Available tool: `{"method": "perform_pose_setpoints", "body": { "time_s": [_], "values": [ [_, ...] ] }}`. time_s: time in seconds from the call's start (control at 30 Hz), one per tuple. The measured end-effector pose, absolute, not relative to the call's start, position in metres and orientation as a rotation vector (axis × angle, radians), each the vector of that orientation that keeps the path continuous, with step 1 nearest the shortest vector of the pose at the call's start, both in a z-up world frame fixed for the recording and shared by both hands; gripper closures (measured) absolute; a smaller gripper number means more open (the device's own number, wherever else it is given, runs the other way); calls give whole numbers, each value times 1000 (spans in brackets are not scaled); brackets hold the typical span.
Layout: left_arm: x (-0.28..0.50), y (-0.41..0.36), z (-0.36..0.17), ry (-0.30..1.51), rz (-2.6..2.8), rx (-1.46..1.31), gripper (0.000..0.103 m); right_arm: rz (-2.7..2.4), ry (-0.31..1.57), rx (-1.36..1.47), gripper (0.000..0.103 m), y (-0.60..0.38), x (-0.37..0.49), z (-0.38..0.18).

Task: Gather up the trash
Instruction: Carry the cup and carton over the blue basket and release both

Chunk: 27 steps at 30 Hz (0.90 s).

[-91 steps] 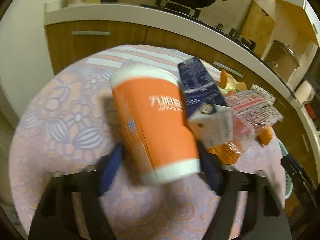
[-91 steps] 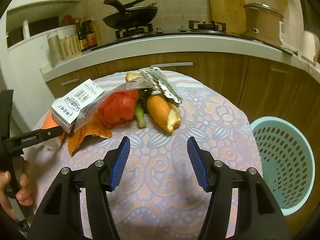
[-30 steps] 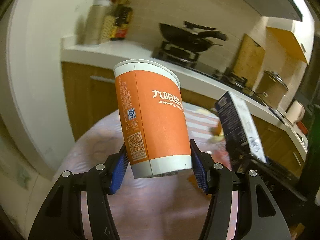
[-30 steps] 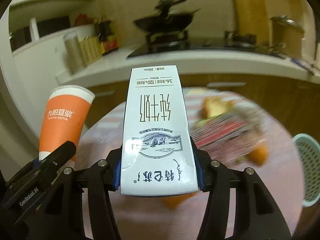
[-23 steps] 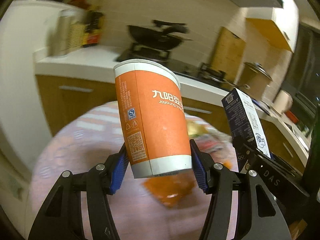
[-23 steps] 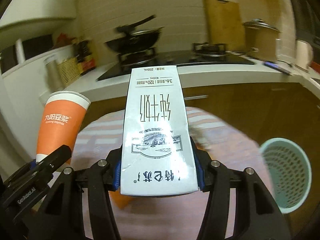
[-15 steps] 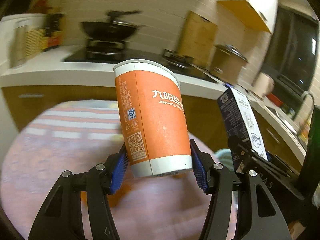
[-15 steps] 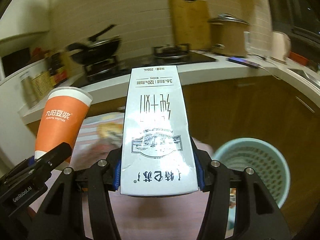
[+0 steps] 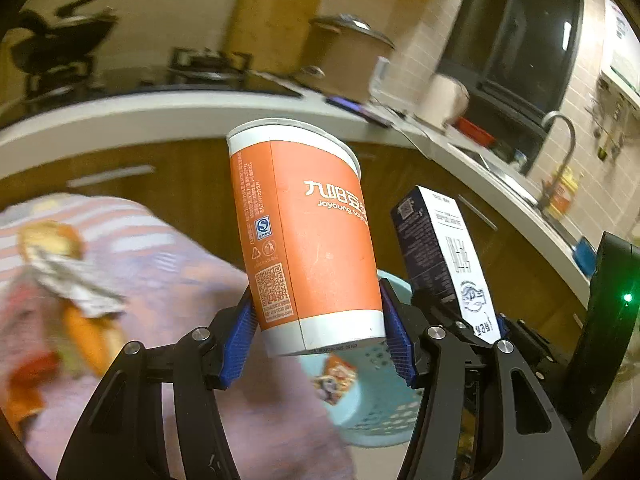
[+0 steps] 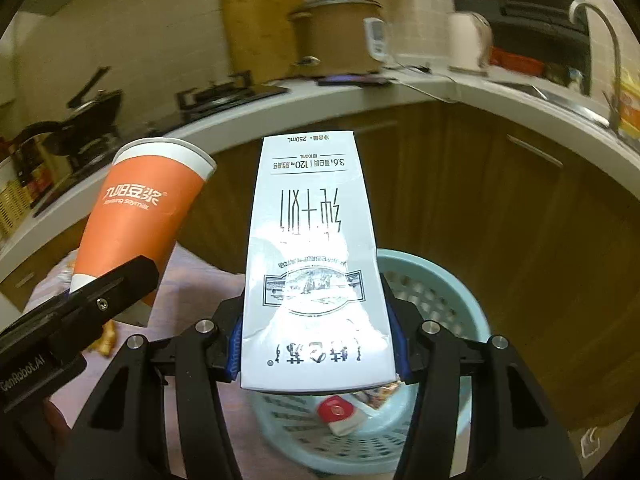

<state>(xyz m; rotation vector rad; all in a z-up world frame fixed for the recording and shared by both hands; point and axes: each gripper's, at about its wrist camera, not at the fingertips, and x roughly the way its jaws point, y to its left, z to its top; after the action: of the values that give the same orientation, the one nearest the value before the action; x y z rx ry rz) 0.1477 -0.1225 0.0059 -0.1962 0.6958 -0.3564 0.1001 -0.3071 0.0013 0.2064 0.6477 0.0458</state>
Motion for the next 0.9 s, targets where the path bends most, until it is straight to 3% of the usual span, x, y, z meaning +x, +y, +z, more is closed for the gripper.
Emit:
{"method": "perform_pose_setpoints", "body": {
  "time_s": [0.53,0.9],
  "values": [
    [188,-179,-62,869,-452,-184,47,-31,786,248,52,-364,122,-64],
    [194,-183,-74,909,-448,-180,47,-24,855,260,52,-367,127,-82]
  ]
}}
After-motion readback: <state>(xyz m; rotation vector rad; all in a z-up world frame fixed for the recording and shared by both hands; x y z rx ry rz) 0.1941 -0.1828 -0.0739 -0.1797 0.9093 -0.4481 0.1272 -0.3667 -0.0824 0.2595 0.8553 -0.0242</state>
